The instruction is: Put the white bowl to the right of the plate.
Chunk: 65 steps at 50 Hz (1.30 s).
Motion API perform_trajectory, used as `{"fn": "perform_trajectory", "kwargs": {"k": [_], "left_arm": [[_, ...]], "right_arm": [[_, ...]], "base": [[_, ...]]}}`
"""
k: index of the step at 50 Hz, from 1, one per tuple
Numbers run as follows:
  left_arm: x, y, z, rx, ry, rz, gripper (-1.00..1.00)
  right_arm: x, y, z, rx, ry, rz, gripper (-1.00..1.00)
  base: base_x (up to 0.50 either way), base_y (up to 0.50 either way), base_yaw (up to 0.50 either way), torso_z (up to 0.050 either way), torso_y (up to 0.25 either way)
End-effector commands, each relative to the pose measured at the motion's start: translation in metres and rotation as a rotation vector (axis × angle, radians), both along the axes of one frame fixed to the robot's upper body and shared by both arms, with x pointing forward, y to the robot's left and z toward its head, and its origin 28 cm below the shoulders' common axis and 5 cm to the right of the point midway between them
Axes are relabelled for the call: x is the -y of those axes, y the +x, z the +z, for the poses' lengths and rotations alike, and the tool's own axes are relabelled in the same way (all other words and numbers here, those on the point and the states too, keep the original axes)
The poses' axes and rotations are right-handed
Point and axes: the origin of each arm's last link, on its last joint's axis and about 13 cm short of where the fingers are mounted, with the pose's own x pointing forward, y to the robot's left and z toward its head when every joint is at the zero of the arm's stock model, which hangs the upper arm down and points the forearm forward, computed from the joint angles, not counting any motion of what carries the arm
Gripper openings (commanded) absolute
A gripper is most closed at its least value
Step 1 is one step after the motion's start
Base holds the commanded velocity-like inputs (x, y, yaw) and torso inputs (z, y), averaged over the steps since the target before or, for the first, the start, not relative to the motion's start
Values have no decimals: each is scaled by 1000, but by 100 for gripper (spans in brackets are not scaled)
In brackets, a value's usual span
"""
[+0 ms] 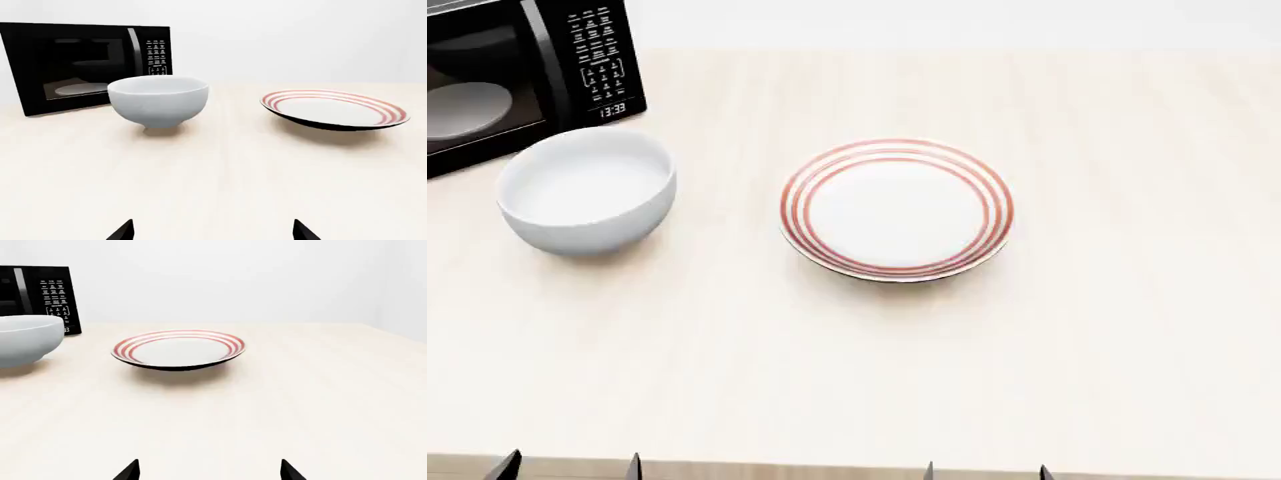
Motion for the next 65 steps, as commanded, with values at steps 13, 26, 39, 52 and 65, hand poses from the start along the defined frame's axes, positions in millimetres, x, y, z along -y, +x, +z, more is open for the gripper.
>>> {"fn": "perform_trajectory", "kwargs": {"k": [13,26,39,52,65], "left_arm": [[-6,-32,55,41,25,-34,100],[-11,-32,58,56,27,-12,100],[-12,-35,60,68,14,-20,100],[-13,-36,61,94,24,-2,100],[-14,-37,63,98,21,1,100]], "right_arm": [[14,-4,57,66,25,-64,100],[11,-20,60,141,3,-15,100],[16,-22,62,138,10,-56,100],[18,-21,62,144,30,-45,100],[18,-22,63,145,38,-35,100]], "base": [[0,0,0,0,0],[335,0,0,0,0],[494,176,0,0,0],[479,381,0,0,0],[500,47,0,0,0]]}}
